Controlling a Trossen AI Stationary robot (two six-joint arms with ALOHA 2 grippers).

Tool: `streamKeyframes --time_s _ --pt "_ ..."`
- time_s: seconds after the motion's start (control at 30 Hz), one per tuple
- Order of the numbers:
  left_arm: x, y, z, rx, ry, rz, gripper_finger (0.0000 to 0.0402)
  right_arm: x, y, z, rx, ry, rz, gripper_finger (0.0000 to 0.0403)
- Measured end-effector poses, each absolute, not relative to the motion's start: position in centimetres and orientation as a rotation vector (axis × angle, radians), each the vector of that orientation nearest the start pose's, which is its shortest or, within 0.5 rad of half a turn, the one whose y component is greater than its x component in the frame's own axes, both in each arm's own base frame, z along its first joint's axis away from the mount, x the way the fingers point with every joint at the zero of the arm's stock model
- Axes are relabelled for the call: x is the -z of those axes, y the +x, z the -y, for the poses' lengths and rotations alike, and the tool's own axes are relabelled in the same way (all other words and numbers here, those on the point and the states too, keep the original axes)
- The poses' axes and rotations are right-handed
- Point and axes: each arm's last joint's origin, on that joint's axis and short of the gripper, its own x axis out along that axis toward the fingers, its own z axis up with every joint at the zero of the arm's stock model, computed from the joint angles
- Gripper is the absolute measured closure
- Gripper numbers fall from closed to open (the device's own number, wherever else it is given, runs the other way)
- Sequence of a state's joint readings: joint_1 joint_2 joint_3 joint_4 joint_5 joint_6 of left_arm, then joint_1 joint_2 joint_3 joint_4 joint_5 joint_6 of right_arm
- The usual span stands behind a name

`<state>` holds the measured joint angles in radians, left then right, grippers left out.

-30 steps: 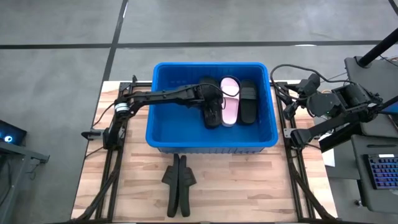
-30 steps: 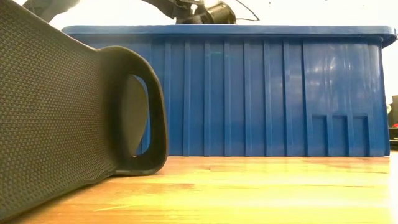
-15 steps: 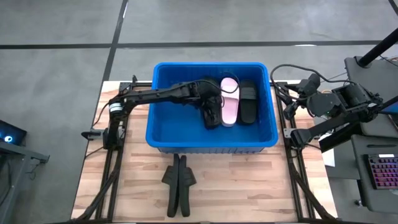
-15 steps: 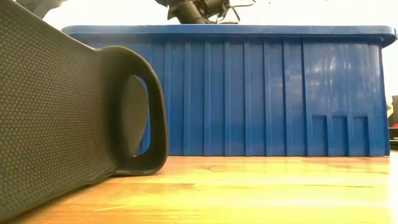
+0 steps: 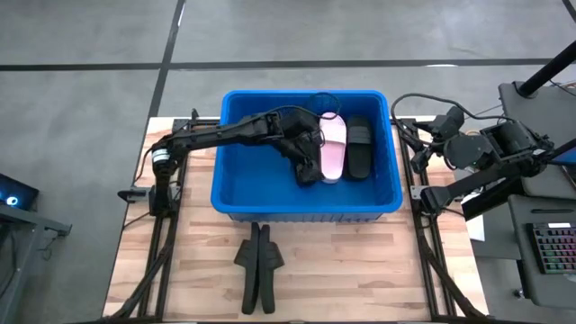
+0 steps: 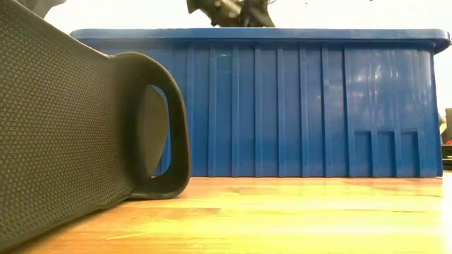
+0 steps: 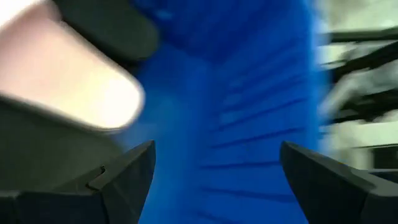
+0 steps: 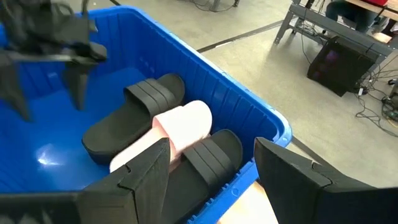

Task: Pick and place slides into bin
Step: Put the black slide into the blue bin

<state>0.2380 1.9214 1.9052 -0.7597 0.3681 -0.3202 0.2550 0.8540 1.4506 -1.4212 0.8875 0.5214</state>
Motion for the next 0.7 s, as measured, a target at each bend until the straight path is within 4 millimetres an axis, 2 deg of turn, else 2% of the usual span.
streamKeyframes --time_s 0.13,0.23,0.47,0.6,0.7 --pt "-35.8 41.9 -7.9 0.127 -0.679 -0.702 0.0074 -42.3 7.2 0.4 0.757 -0.009 -0.570 0.0179" --pt "-37.5 42.4 -6.5 0.214 -0.706 -0.609 0.0075 -42.2 6.7 0.6 0.762 -0.020 -0.591 0.0179" --pt "-42.3 42.9 -2.5 0.249 -0.491 -0.312 0.0075 -42.3 6.2 0.7 0.776 0.042 -0.554 0.0179" --pt "-43.6 42.4 -0.4 0.253 -0.450 -0.290 0.0075 -42.2 6.3 0.7 0.770 0.073 -0.552 0.0179" --pt "-43.5 41.5 1.3 0.275 -0.454 -0.363 0.0075 -42.2 6.3 0.6 0.755 0.081 -0.561 0.0179"
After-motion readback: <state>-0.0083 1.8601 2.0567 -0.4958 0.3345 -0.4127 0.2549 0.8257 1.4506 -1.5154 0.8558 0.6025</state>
